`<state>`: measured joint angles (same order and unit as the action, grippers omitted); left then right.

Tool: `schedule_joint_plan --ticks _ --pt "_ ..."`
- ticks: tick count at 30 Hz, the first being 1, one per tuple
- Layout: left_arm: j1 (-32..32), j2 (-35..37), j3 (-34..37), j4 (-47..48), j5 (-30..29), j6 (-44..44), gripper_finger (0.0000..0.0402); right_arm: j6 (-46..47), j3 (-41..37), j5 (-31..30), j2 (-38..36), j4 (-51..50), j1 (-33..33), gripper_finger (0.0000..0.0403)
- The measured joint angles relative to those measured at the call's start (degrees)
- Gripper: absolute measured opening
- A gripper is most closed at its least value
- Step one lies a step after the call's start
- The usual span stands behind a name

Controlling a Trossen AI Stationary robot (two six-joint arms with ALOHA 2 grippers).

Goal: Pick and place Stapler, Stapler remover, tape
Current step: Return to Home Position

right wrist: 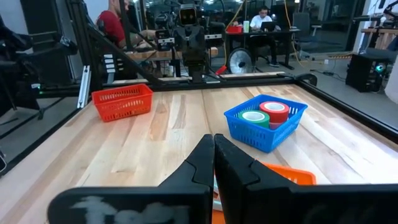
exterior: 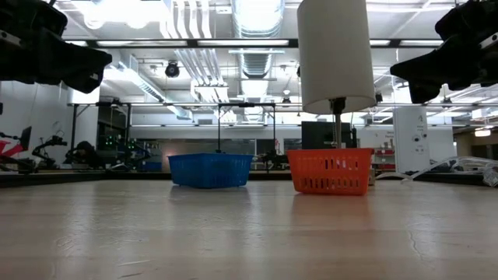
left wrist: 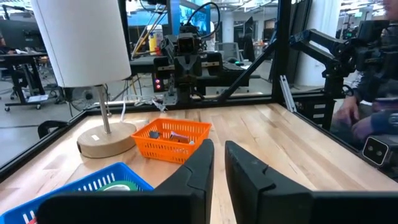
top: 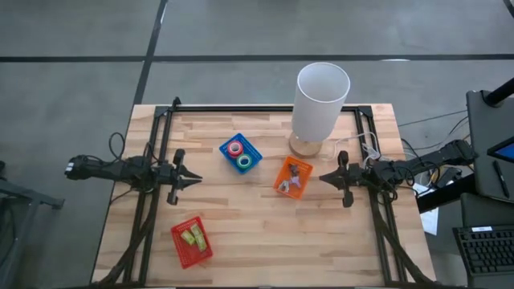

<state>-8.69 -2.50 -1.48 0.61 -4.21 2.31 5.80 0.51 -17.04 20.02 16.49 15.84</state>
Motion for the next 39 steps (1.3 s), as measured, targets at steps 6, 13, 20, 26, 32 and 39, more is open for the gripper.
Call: schedule_joint_plan --ticks 6,13,20,26,32,39 --pt "0.0 0.0 0.0 -0.15 0.0 0.0 0.004 -0.05 0.02 0.0 0.0 0.0 0.0 0.0009" --pt "0.0 0.0 0.0 -0.3 0.0 0.0 0.0046 -0.02 0.02 0.0 -0.01 0.0 0.0 0.0009" --pt "-0.01 0.0 -0.02 -0.38 0.0 0.01 0.004 -0.01 0.02 0.02 0.01 0.02 -0.01 0.0008" --pt "-0.02 0.0 -0.02 -0.45 0.02 0.0 0.0044 -0.07 0.02 0.02 -0.01 0.01 0.0 0.0008" --pt "-0.02 0.0 -0.02 -0.51 0.02 0.0 0.0045 -0.02 0.02 0.02 -0.01 0.02 0.0 0.0008" --pt "0.0 -0.01 -0.02 -0.54 0.04 0.01 0.0039 0.0 0.04 0.02 -0.01 0.0 0.0 0.0008"
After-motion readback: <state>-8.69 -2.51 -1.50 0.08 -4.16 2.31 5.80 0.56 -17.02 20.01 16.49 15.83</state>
